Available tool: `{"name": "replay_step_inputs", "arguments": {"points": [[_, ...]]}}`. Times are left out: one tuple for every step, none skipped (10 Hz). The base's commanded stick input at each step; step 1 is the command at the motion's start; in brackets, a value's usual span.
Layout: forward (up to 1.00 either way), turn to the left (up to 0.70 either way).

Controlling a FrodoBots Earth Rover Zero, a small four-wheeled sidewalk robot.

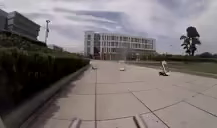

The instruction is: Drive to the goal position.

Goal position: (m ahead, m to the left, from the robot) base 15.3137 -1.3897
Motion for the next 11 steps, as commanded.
{"name": "replay_step_inputs", "arguments": {"points": [[0.05,-0.44],[0.55,-0.31],[0.70,-0.27],[0.70,-0.27],[0.70,0.00],[0.70,0.00],[0.70,0.00],[0.70,0.00],[0.70,0.00],[0.70,0.00],[0.70,0.00]]}}
